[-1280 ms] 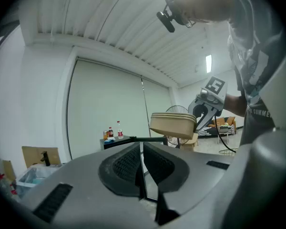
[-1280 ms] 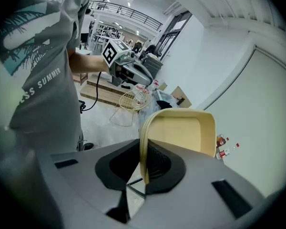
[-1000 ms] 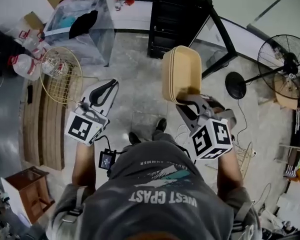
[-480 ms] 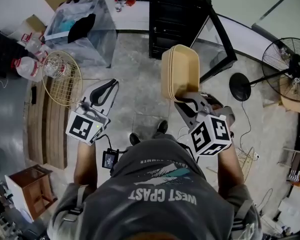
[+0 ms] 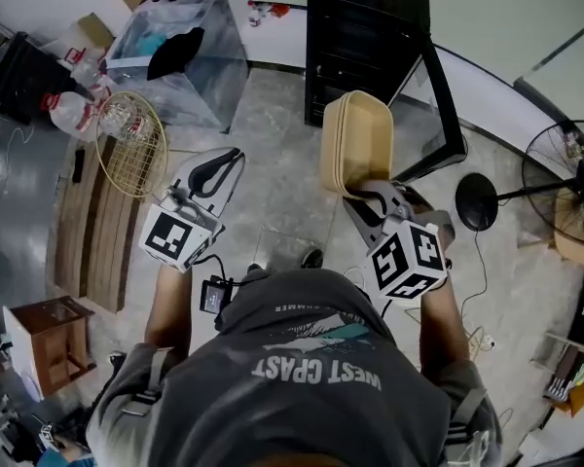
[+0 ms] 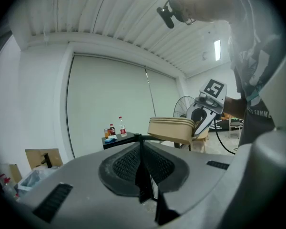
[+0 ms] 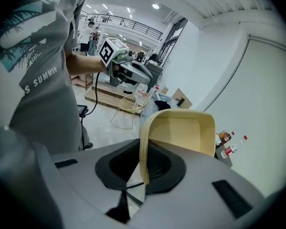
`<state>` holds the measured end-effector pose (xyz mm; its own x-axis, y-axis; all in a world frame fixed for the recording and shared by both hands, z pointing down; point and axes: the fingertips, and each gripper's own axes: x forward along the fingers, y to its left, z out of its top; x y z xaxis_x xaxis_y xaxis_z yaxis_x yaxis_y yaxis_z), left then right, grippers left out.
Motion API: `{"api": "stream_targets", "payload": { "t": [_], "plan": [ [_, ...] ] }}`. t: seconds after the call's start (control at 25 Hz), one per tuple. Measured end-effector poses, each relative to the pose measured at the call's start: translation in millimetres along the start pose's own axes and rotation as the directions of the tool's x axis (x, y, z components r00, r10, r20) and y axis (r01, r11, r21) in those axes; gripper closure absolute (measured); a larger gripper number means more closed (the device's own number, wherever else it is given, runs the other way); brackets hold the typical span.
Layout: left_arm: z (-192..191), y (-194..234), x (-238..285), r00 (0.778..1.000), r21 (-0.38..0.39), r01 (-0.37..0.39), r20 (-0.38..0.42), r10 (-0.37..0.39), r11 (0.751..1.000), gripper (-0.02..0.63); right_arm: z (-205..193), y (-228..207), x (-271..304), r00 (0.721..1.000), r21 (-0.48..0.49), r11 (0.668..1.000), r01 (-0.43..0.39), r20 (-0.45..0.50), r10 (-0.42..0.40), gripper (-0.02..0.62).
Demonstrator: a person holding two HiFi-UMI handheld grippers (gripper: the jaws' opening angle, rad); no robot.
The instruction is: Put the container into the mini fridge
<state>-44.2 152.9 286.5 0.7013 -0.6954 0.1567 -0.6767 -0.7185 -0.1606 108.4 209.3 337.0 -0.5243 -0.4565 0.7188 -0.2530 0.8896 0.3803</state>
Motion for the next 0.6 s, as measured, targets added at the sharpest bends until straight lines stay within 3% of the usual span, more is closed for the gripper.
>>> {"api": "stream_targets", "payload": {
  "t": [0.28, 0.6],
  "plan": [
    [0.8, 5.3, 23.2, 1.000, 0.005, 0.001, -0.020, -0.001, 1.000, 0.569, -5.8, -22.0, 10.3, 1.000, -0.013, 1.000, -0.016, 0.020, 0.017, 0.551],
    [-10.3, 17.8, 60.5, 0.997, -0.010, 0.078, -0.026, -0.078, 0.997, 0.569, -13.8, -45.2, 34.9, 1.000, 0.032, 0.999, -0.011, -0.009, 0.012, 0.551]
  ]
}}
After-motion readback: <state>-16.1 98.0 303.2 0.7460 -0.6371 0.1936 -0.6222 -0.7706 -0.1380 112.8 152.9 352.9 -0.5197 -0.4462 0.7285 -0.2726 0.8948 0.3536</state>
